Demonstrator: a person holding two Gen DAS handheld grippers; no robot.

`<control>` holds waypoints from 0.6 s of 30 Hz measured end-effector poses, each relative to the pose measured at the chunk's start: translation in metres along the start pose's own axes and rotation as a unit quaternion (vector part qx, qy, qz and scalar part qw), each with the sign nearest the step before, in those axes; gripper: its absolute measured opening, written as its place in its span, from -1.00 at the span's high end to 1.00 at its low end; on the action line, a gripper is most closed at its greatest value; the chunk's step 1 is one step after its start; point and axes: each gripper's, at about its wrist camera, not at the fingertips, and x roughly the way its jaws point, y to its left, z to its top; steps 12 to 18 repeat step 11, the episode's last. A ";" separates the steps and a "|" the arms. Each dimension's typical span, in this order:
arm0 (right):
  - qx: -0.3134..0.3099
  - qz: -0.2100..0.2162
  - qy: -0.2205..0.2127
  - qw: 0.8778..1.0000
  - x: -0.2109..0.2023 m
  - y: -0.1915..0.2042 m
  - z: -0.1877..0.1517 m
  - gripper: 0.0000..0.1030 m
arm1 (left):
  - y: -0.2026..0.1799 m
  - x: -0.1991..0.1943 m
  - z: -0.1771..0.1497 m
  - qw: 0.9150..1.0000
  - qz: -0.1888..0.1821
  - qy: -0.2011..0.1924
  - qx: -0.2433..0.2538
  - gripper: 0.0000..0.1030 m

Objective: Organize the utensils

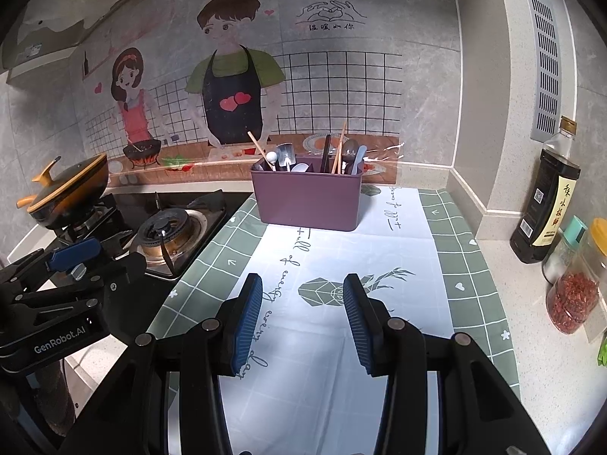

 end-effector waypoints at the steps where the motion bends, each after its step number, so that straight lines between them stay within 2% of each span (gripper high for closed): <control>1: 0.001 -0.001 -0.001 1.000 -0.001 0.000 0.000 0.19 | -0.002 0.001 0.000 1.000 -0.001 0.000 0.001 -0.42; 18: 0.000 -0.005 -0.009 1.000 -0.003 0.002 0.003 0.19 | -0.005 -0.002 0.001 1.000 -0.005 -0.007 0.007 -0.42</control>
